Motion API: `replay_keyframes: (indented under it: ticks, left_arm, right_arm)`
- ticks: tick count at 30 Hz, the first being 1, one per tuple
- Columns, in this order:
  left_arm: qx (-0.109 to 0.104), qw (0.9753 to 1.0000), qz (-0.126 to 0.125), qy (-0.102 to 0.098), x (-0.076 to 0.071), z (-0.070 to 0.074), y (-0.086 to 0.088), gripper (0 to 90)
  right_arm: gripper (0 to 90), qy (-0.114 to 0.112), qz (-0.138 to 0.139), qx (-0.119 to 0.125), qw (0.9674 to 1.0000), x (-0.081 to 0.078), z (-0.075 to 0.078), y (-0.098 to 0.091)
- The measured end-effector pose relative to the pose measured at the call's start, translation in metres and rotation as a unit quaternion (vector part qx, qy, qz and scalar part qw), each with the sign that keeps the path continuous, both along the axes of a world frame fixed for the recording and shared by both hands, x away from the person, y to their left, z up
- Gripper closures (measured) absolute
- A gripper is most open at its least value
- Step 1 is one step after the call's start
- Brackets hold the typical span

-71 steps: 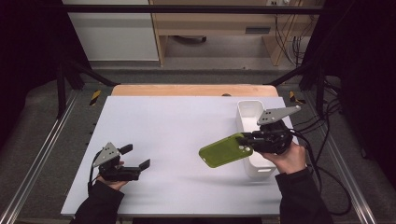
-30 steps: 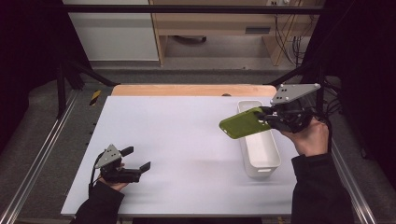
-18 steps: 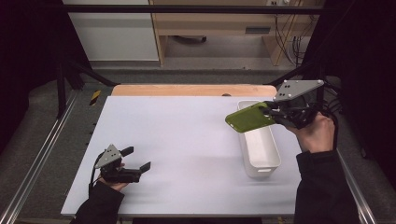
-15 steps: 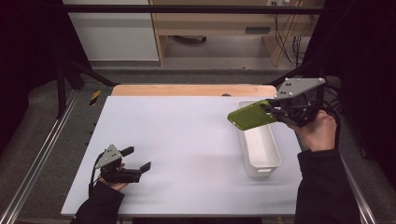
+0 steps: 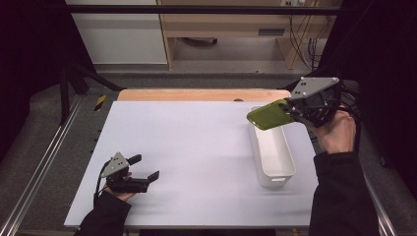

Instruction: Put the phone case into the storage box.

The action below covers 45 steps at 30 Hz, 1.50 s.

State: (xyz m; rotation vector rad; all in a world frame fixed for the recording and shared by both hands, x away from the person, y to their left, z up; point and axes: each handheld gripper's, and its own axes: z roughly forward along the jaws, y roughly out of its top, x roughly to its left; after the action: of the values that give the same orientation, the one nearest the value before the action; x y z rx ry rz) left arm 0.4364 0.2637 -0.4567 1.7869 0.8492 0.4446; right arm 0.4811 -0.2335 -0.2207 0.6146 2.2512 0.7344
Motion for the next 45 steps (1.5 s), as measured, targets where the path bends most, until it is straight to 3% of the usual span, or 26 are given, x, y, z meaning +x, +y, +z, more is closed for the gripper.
replay_keyframes:
  ticks: [15, 45]
  left_arm:
    - [0.000, 1.0000, -0.003, -0.001, 0.000, -0.001, 0.000, 3.5]
    - [0.003, 1.0000, -0.007, 0.003, 0.003, -0.003, -0.001, 3.5]
  right_arm:
    - [78.5, -0.003, -0.010, -0.018, 0.9998, 0.014, -0.006, -0.003]
    - [78.3, -0.006, 0.008, -0.100, 0.9949, 0.057, -0.023, -0.005]
